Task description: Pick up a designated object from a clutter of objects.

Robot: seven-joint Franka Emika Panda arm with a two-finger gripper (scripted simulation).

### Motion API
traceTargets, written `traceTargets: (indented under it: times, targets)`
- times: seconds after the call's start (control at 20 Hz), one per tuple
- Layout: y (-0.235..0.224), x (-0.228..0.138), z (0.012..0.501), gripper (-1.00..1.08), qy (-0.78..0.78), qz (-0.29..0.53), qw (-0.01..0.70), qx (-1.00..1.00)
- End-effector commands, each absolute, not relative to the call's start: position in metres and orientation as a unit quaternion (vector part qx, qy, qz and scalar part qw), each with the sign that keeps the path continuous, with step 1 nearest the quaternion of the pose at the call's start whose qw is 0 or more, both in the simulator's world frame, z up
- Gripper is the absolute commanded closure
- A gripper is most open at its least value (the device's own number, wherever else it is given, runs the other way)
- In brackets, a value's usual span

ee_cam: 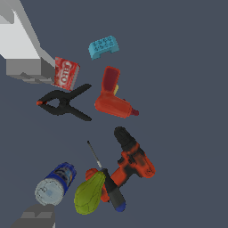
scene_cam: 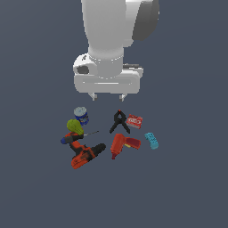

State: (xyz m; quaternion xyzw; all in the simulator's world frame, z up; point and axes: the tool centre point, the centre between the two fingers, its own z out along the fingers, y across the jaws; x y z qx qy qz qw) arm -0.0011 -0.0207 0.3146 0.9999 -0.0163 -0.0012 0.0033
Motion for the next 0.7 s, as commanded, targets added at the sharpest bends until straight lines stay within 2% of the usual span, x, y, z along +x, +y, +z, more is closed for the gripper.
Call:
traceTargets:
  times: [0.0, 0.65]
  targets:
    - [-0.0208, -0.0011, 0.3146, -0.92, -0.016, -0.001, 0.003, 1.0]
    - [-0.0198, -0.0068, 0.32, -0.92, -0.005, -0.004, -0.006, 1.0]
